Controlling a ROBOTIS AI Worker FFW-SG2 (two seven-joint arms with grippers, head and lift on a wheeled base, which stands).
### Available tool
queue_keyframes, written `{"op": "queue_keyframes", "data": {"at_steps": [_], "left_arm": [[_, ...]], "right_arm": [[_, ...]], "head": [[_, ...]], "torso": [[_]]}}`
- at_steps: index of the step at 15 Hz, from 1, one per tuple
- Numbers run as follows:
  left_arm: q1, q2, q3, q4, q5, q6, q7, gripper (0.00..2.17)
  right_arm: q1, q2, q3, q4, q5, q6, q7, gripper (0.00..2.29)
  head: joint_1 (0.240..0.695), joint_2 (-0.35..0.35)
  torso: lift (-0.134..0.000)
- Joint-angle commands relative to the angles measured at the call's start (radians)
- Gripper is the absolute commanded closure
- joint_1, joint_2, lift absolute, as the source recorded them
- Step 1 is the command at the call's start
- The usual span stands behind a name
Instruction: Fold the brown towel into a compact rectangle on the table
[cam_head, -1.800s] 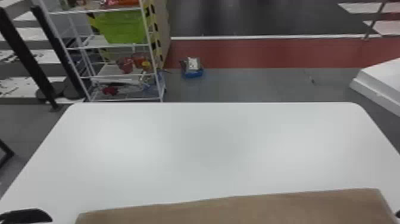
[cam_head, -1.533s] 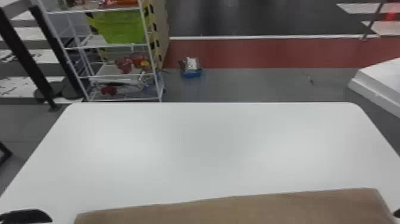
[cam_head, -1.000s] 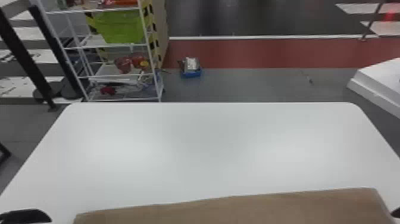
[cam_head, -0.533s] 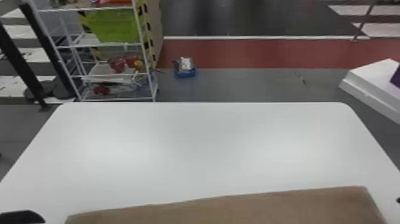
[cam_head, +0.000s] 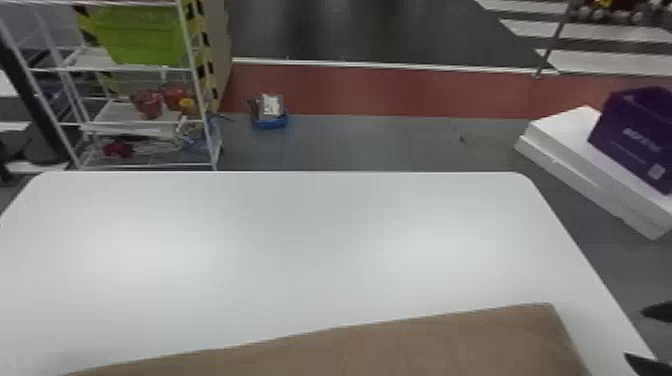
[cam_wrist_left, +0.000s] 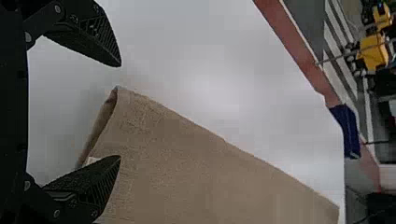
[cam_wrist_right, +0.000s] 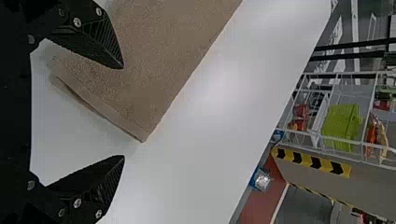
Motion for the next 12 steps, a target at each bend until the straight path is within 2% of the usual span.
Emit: {"op": "queue_keyframes", "data": {"at_steps": [1, 3, 5, 9, 12], "left_arm": [[-0.011, 0.003, -0.007, -0.037, 0.063, 0.337, -0.010, 0.21], [-0.011, 0.003, -0.015, -0.077, 0.100, 0.610, -0.010, 0.25], [-0.011, 0.003, -0.034, -0.103, 0.095, 0.813, 0.017, 0.27], [0.000, 0.002, -0.083, -0.119, 0.063, 0.914, 0.051, 0.27], [-0.011, 0.005, -0.121, -0.111, 0.031, 0.917, 0.071, 0.27]], "right_arm": [[-0.022, 0.002, -0.009, 0.060, -0.015, -0.034, 0.003, 0.23], [-0.031, 0.005, -0.011, 0.106, -0.028, -0.083, 0.003, 0.23], [-0.040, 0.006, -0.015, 0.146, -0.035, -0.129, 0.003, 0.23], [-0.042, 0.006, -0.008, 0.195, -0.041, -0.202, 0.003, 0.23], [-0.043, 0.006, -0.006, 0.210, -0.051, -0.233, 0.003, 0.23]], "head": [[0.695, -0.093], [0.695, -0.115], [0.695, -0.130], [0.695, -0.167], [0.695, -0.183]], "torso": [[-0.123], [-0.123], [-0.123], [-0.123], [-0.123]]}}
